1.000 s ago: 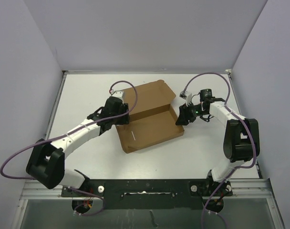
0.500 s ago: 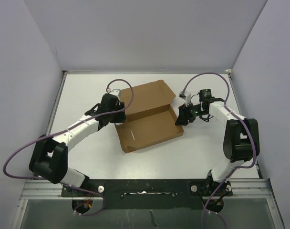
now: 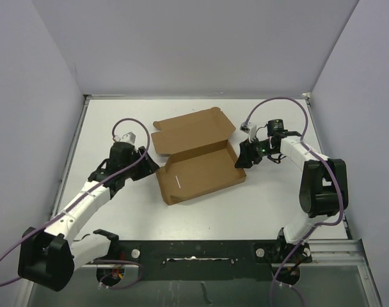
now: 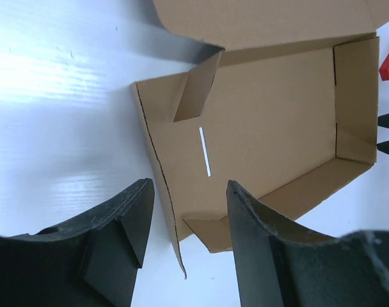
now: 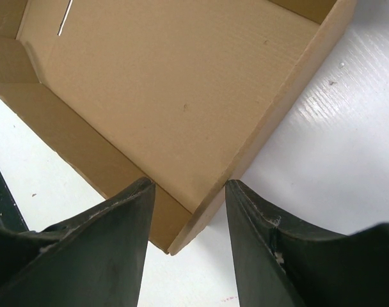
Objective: Fold the paper box
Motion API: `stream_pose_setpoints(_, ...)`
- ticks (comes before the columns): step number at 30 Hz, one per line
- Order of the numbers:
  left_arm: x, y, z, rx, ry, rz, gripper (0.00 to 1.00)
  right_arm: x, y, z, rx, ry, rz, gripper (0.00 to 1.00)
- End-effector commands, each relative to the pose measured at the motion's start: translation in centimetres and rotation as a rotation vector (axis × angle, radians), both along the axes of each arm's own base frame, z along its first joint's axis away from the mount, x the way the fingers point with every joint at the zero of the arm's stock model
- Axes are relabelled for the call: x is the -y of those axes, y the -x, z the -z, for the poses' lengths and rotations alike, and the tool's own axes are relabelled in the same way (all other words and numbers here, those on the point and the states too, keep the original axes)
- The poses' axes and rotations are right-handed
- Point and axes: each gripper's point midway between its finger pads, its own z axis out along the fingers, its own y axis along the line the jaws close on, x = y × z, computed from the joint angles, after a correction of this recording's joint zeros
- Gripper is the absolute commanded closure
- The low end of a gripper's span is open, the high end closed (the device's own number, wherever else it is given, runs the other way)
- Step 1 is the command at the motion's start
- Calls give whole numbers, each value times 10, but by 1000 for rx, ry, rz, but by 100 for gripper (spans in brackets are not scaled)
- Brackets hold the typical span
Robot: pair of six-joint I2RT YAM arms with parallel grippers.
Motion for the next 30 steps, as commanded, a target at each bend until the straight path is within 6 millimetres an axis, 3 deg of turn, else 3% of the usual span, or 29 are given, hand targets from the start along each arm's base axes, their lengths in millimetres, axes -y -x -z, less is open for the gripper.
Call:
stream_pose_setpoints(1, 18, 3, 4, -74, 100, -23, 52, -6, 1, -6, 15, -33, -20, 51)
stream_pose_setpoints(11, 23, 4, 48, -236, -30, -33, 49, -7, 1, -6, 14, -34, -21, 51)
stream_pose_setpoints(14, 25, 0, 54, -232, -31, -32, 60, -7, 2, -5, 11, -36, -23, 51)
stream_pose_setpoints(16, 28, -4, 51, -218, -21, -22, 73, -7, 2, -5, 10, -37, -23, 51)
stream_pose_setpoints(18, 30, -5, 51, -216, -22, -9, 79, -8, 2, -6, 11, -39, -23, 51)
stream_pose_setpoints(21, 36, -15, 34, -177, -20, 16, 88, -8, 2, -5, 9, -41, -24, 51)
stream_pose_setpoints(30, 47, -20, 11, -114, -28, 74, 98, -12, 3, -3, -8, -49, -22, 52)
